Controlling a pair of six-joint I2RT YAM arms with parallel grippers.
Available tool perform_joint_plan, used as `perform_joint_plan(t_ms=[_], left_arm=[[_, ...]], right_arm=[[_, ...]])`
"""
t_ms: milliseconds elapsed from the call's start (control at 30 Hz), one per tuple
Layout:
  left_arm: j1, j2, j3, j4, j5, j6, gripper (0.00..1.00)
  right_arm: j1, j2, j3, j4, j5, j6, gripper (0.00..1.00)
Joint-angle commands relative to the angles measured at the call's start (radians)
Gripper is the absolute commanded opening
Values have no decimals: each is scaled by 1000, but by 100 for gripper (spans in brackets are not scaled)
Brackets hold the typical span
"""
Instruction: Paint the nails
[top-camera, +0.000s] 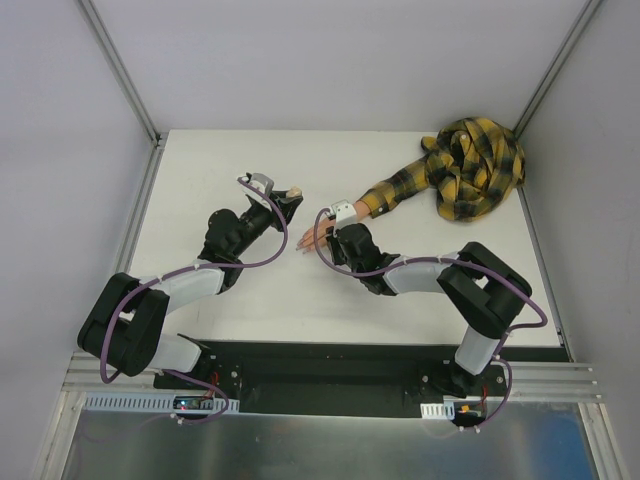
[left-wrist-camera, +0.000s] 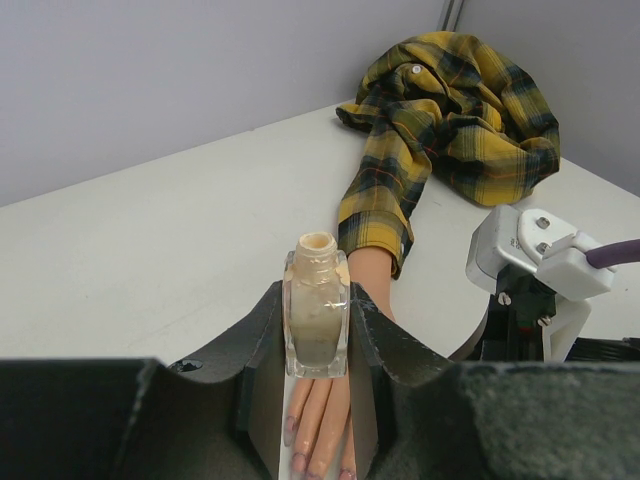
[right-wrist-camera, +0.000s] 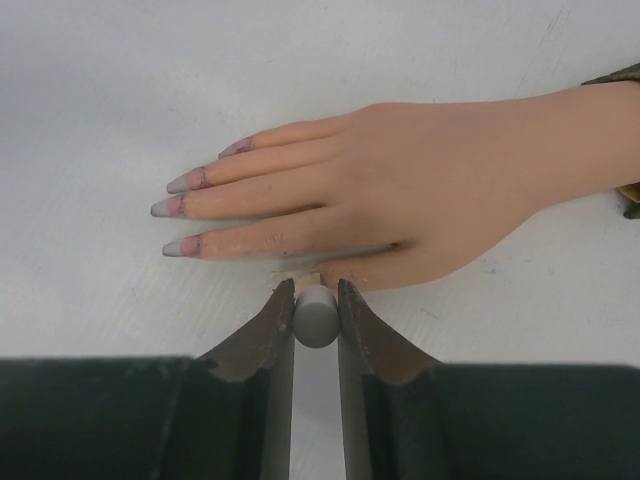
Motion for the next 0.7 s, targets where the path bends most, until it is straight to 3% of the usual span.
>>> perform_joint_plan(t_ms=[0, 667], left_arm=[[3, -15, 16, 67, 18, -1, 0], [3, -21, 13, 65, 20, 1, 0]], right_arm=[[9, -22, 23, -2, 15, 12, 0], [25, 15, 66, -13, -13, 10, 0]])
